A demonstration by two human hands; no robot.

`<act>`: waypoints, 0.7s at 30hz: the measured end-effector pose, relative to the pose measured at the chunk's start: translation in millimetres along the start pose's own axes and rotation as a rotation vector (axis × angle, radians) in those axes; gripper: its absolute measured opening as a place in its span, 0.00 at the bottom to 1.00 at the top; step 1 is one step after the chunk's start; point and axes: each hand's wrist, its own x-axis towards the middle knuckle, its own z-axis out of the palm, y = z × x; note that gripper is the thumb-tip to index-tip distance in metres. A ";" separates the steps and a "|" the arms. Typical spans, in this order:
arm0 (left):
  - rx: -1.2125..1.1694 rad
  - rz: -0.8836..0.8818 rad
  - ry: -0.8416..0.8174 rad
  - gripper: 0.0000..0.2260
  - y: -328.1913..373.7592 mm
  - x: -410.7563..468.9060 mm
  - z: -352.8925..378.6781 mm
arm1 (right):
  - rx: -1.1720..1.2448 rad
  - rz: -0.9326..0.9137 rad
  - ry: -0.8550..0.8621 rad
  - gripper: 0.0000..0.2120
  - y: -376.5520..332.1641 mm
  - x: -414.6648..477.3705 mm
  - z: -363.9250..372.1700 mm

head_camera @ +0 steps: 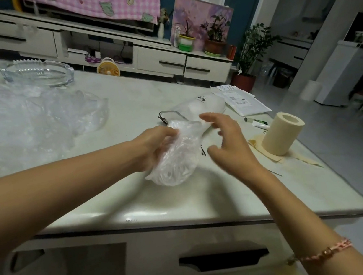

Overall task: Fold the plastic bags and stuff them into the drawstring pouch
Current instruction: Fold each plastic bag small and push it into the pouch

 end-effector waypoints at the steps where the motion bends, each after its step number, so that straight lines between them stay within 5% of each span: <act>1: -0.006 0.020 0.024 0.07 1.7 0.5 -1.7 | -0.204 -0.143 -0.032 0.33 2.8 -5.0 5.0; 4: -0.041 0.060 0.029 0.07 5.4 2.1 -6.1 | -0.426 -0.400 -0.099 0.33 6.9 -14.6 25.1; 7: -0.016 0.104 0.054 0.06 6.8 0.5 -6.9 | -0.356 -0.560 0.056 0.16 3.1 -12.3 35.1; 9: 0.005 0.131 0.079 0.04 6.6 0.7 -6.2 | -0.293 -0.564 0.078 0.13 1.5 -11.7 37.3; 13: 0.114 0.221 0.071 0.05 -1.8 0.7 -9.5 | 0.001 -0.210 -0.009 0.14 -8.7 -13.3 41.3; 16: 0.107 0.238 0.032 0.06 -9.0 -1.4 -4.7 | 0.254 0.162 -0.163 0.29 -10.9 -4.4 41.3; 21: -0.101 0.094 0.084 0.03 -14.8 8.3 -0.5 | 0.299 0.448 -0.290 0.32 -8.3 -0.9 37.9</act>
